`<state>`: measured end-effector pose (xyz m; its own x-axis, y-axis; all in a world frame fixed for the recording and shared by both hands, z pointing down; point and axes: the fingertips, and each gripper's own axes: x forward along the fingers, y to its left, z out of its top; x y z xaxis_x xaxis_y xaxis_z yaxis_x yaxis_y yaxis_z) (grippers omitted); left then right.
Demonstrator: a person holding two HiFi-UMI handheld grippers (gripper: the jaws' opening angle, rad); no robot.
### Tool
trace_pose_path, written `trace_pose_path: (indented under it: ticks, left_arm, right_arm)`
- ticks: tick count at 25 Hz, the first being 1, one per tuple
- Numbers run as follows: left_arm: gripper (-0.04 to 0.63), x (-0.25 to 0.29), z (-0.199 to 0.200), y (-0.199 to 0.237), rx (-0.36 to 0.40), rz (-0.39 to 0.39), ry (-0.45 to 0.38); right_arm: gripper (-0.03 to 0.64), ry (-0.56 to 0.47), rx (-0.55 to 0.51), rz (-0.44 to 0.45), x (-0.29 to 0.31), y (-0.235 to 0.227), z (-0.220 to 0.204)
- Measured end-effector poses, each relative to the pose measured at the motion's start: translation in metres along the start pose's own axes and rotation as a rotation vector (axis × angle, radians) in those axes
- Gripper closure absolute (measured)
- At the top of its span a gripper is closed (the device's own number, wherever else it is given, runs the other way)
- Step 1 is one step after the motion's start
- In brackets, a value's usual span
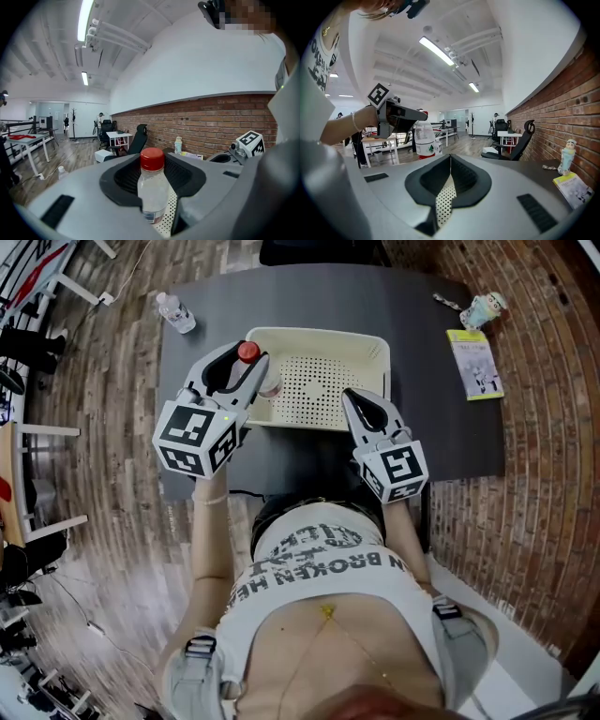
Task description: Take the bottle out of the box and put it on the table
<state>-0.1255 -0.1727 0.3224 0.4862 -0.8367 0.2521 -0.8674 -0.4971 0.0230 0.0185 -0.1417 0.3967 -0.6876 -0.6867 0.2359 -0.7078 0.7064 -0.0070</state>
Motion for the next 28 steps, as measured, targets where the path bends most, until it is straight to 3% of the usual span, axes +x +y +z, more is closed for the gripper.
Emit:
trace_pose_path:
  ticks: [14,28]
  left_arm:
    - [0.437,-0.067,-0.019,0.09,-0.023,0.121,0.006]
    - [0.439,-0.101,-0.044,0.134,-0.023,0.087,0.019]
  right_arm:
    - [0.607,0.024,-0.012,-0.033,0.034,0.032,0.005]
    - [0.607,0.012,0.012,-0.119,0.054,0.067,-0.001]
